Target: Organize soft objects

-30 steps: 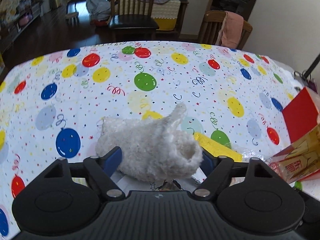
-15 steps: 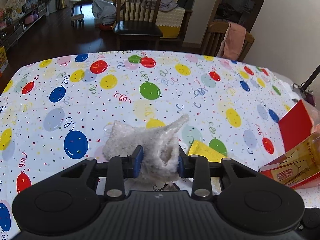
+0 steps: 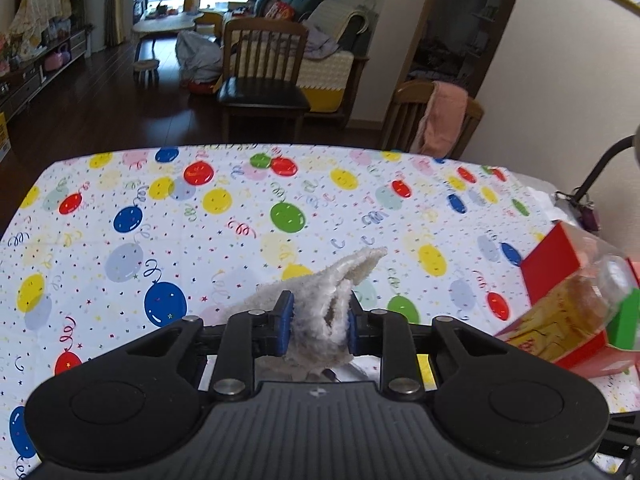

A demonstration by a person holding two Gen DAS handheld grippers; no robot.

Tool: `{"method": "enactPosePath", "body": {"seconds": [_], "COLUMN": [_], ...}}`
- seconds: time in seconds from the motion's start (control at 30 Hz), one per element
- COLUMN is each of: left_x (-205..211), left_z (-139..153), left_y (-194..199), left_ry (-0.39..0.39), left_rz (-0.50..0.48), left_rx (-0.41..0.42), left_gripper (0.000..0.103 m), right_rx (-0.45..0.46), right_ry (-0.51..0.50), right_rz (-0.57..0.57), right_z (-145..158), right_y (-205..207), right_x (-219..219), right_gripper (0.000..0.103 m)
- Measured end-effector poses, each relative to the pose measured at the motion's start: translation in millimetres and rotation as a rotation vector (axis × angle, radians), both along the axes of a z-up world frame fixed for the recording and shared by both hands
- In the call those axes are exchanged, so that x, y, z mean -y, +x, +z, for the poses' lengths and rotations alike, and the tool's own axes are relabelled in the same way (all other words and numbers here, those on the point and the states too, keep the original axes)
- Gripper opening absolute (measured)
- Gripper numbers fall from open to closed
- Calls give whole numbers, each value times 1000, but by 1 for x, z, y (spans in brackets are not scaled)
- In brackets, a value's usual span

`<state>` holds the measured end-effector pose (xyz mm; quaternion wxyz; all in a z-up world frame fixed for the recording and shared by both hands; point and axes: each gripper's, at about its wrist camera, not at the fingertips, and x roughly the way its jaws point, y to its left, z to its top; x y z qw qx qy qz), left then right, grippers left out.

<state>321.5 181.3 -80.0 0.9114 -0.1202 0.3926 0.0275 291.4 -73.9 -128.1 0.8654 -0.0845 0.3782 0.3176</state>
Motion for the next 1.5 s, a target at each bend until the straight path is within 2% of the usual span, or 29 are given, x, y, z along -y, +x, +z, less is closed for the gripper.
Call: {"method": "enactPosePath", "body": {"seconds": [0.3, 0.4, 0.53, 0.63, 0.87, 0.97, 1.0, 1.03, 1.07, 1.2, 1.3, 1.4, 1.5], "left_x": [10, 13, 20, 21, 33, 43, 45, 47, 49, 58, 62, 58, 56], "left_z": [25, 33, 42, 42, 35, 24, 20, 16, 12, -1, -15, -32, -51], "left_y": [-33, -43, -51, -55, -76, -91, -97, -103, -109, -130, -144, -151, -148], "left_ry": [-60, -74, -61, -70, -13, 10, 14, 17, 18, 38, 108, 93, 137], "left_rz": [-41, -56, -90, -110, -160, -164, -159, -157, -153, -135, -67, -10, 38], "left_rx": [51, 59, 70, 57, 15, -19, -28, -33, -31, -27, -17, -20, -33], "left_gripper": [23, 19, 19, 19, 20, 31, 48, 77, 85, 88, 88, 88, 88], "right_rx": [16, 17, 24, 27, -19, -38, -45, -50, -53, -72, -86, -94, -100], "right_ry": [127, 173, 217, 230, 275, 292, 294, 294, 294, 294, 292, 287, 277], "right_rz": [-59, -92, -124, -147, -184, -198, -200, -203, -205, -213, -213, -211, -210], "right_z": [44, 58, 72, 74, 63, 59, 57, 56, 54, 50, 47, 45, 44], "right_y": [-26, -33, -42, -45, -46, -48, -48, -48, -49, -50, -52, -54, -54], "right_x": [43, 60, 80, 91, 107, 111, 111, 112, 113, 116, 116, 116, 116], "right_gripper": [4, 4, 4, 4, 5, 5, 5, 5, 5, 5, 5, 5, 5]}}
